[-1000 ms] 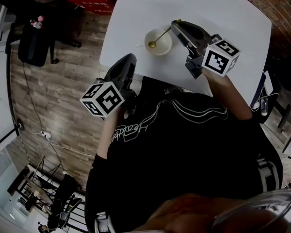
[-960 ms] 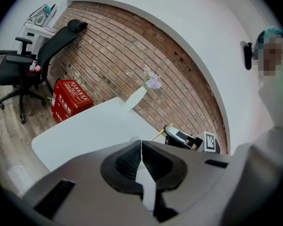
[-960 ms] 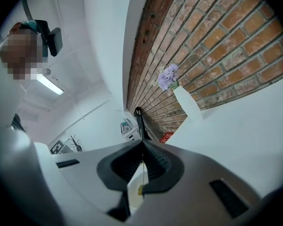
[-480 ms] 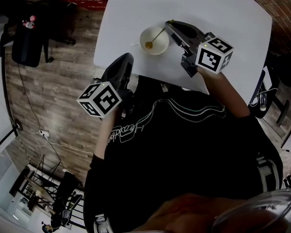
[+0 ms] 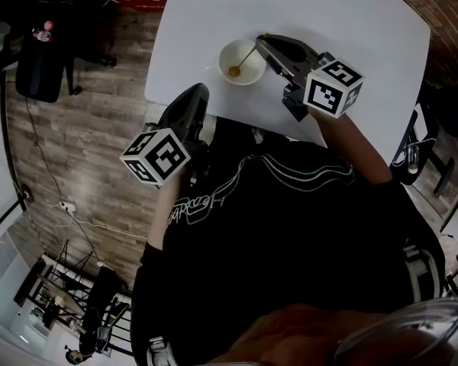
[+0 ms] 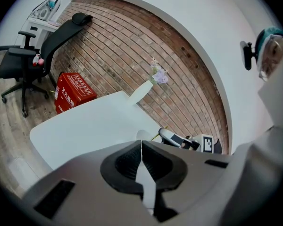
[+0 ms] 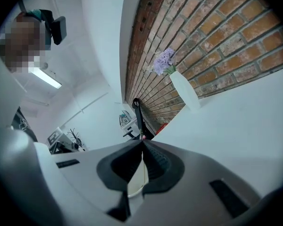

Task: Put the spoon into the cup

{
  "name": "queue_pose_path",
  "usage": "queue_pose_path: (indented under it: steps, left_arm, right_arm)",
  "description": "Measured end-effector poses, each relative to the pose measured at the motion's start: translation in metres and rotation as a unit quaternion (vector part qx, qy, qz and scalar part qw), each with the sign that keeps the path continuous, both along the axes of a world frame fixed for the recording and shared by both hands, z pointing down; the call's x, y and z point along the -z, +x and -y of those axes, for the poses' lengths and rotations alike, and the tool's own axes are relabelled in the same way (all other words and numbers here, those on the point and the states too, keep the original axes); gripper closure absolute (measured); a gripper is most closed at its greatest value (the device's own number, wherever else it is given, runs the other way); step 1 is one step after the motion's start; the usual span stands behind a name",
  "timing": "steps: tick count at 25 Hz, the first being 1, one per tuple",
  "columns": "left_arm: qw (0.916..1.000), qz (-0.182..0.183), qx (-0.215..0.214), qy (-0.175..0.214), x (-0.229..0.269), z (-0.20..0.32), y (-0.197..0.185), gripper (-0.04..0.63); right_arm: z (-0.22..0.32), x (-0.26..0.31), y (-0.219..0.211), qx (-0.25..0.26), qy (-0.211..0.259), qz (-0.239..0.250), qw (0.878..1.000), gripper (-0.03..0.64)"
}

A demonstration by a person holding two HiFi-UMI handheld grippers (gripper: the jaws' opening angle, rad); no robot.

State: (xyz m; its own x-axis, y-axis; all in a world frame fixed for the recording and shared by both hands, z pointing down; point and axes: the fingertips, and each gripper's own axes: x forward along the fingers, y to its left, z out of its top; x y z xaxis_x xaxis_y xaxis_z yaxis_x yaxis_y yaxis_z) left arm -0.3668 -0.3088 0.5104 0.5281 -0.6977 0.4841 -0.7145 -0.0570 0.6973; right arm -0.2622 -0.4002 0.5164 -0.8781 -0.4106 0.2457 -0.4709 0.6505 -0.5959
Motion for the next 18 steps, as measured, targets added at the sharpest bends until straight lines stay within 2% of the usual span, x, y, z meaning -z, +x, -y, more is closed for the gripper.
queue_pose_path:
  steps: [13,18]
  left_arm:
    - [1.0,-0.001,-0.001,-0.003,-0.004,-0.005,0.004,0.588]
    - [1.0,-0.001,-0.002,-0.003,-0.004,-0.005,0.005,0.588]
  right_arm:
    - [0.001,-0.016,0.004,-0.01,-0.028,0.006,1.0,0.615]
    - [0.002,-0.018,0.006,-0.015,-0.022,-0.008,1.0,0.614]
